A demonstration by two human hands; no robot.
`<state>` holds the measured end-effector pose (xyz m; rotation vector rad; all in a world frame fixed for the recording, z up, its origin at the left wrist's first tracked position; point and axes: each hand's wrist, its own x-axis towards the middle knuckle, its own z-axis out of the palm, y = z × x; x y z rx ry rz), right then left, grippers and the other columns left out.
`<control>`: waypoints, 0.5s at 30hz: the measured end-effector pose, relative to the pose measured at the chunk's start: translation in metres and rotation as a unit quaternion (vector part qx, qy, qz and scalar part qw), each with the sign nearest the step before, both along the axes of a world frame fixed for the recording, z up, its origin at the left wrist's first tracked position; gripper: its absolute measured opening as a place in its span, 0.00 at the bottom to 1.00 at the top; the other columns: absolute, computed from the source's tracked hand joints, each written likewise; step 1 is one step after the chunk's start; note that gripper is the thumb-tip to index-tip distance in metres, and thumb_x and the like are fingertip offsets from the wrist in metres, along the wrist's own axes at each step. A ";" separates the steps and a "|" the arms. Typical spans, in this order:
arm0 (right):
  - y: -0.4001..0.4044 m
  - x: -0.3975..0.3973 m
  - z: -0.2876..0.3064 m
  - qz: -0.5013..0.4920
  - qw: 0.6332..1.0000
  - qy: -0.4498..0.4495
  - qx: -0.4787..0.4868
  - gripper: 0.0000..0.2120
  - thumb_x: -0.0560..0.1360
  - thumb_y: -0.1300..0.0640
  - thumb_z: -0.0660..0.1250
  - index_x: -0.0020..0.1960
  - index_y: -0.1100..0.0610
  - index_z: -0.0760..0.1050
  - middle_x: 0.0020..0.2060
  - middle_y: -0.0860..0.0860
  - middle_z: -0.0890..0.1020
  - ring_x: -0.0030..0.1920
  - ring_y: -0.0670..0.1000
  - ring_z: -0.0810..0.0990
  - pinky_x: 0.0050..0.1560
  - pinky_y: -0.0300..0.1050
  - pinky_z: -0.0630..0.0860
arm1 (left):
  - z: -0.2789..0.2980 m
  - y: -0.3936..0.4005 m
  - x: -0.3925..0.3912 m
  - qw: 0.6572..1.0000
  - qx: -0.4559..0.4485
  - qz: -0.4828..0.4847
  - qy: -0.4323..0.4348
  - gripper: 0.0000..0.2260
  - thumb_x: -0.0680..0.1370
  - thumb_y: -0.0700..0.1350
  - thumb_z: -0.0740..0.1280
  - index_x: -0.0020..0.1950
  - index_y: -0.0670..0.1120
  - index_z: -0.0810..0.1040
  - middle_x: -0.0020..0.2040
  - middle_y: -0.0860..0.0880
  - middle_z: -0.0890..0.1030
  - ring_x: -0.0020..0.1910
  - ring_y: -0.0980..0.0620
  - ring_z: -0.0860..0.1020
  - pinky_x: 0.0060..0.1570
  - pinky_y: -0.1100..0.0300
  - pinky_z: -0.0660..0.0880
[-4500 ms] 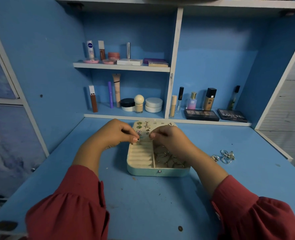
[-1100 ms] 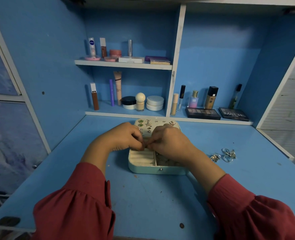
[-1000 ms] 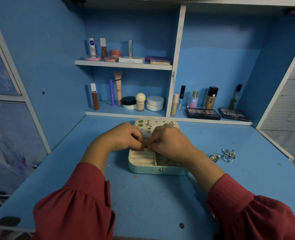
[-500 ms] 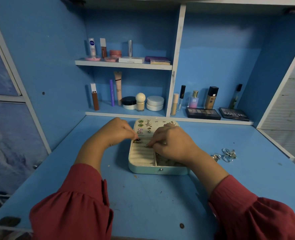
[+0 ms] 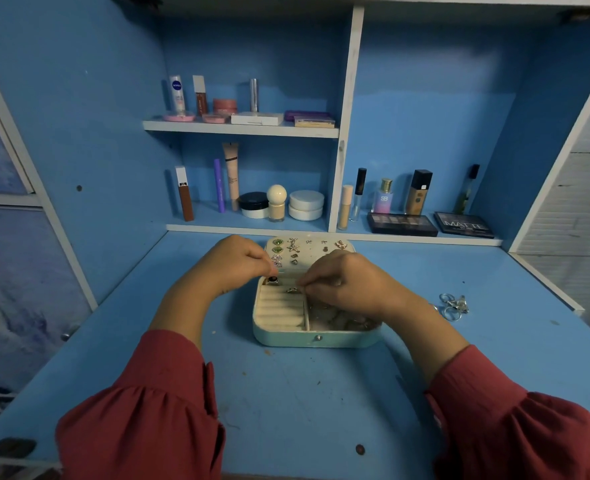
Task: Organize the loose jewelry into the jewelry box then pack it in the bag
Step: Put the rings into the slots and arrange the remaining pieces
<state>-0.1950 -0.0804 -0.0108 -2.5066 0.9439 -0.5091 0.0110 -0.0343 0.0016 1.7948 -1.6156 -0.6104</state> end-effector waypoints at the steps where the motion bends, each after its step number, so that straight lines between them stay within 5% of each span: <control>1: -0.002 -0.005 0.003 -0.011 1.000 -0.008 0.028 0.09 0.74 0.56 0.69 0.52 0.47 0.83 0.49 0.43 0.82 0.51 0.43 0.77 0.57 0.40 0.74 | 0.000 0.000 -0.003 1.000 -0.013 -0.006 0.002 0.05 0.73 0.42 0.72 0.39 0.51 0.84 0.39 0.56 0.81 0.43 0.58 0.77 0.41 0.62 0.70; 9: -0.030 -0.078 0.028 -0.218 0.972 0.006 0.084 0.03 0.73 0.56 0.71 0.43 0.49 0.83 0.42 0.42 0.83 0.44 0.41 0.79 0.45 0.40 0.73 | -0.006 -0.010 -0.047 0.994 -0.095 -0.058 -0.019 0.07 0.76 0.43 0.69 0.51 0.52 0.83 0.43 0.57 0.79 0.40 0.61 0.75 0.48 0.64 0.73; 15: -0.025 -0.120 0.040 -0.332 0.901 0.223 0.170 0.12 0.75 0.52 0.69 0.57 0.56 0.78 0.46 0.51 0.75 0.45 0.51 0.73 0.45 0.45 0.72 | -0.008 -0.019 -0.116 0.981 -0.092 -0.147 -0.086 0.11 0.75 0.46 0.69 0.57 0.55 0.81 0.49 0.56 0.80 0.53 0.55 0.72 0.57 0.56 0.71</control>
